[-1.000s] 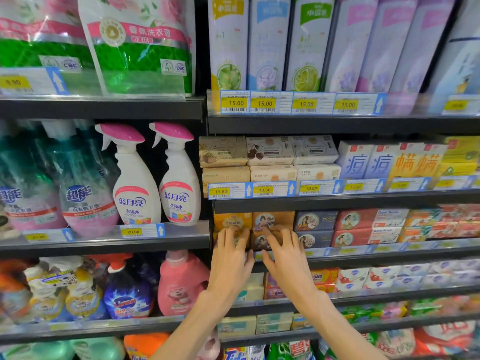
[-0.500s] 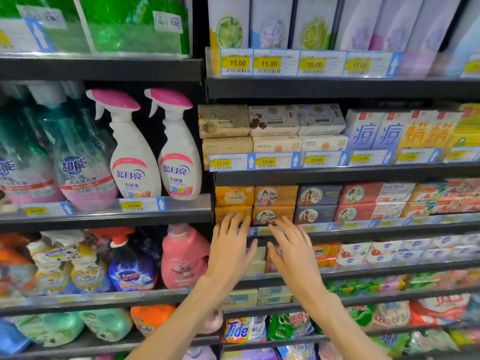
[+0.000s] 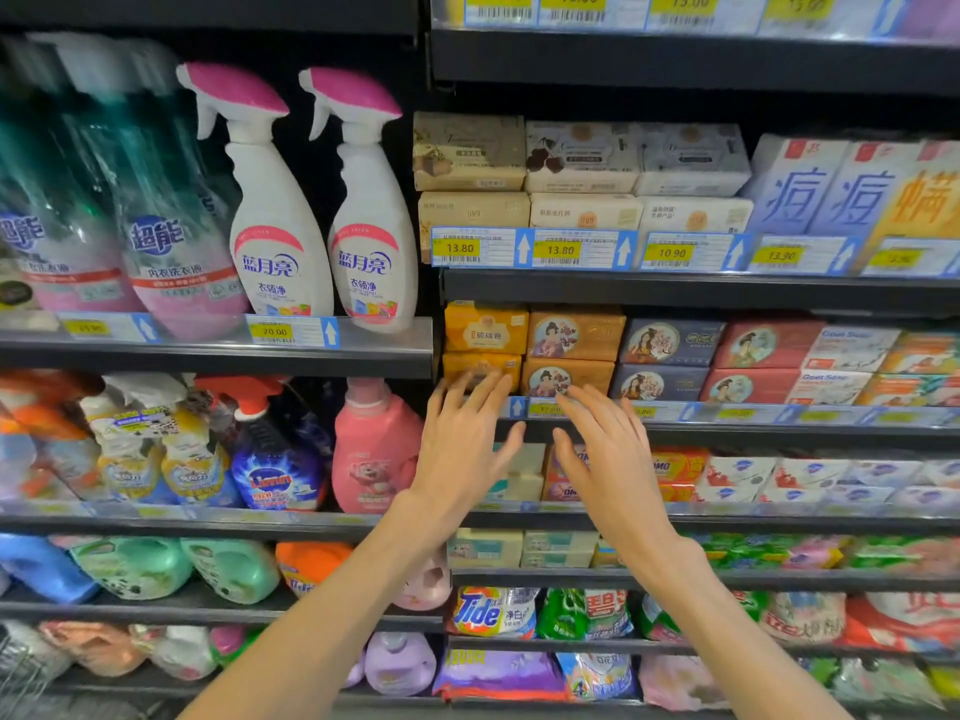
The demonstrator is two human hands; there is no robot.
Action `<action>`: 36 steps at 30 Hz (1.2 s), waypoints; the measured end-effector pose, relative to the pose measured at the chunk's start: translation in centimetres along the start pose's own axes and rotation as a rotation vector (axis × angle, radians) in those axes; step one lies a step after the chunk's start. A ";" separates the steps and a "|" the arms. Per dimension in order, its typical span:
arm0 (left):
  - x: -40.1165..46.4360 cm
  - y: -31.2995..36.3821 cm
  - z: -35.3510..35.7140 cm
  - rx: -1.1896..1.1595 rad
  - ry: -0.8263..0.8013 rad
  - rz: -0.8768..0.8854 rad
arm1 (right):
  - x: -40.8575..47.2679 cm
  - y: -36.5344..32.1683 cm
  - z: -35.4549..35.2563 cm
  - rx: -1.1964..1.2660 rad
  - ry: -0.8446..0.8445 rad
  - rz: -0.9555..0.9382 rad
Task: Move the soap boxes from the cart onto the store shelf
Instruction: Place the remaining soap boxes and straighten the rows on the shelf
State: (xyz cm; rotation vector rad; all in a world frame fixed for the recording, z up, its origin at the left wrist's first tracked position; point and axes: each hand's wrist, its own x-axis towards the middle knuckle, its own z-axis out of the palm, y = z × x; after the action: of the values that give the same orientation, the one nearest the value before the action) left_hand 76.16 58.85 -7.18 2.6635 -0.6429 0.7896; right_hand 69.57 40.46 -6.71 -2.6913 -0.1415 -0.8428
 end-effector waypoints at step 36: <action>0.8 1.3 -0.9 -0.078 0.079 0.001 | 5.0 -3.1 0.6 0.003 -0.004 -0.122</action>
State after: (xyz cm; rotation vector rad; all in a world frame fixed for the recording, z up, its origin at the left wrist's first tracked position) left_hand 75.72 57.79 -5.80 2.5487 -0.6413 0.8476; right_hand 73.48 43.60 -3.50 -2.7038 -0.3110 -0.8717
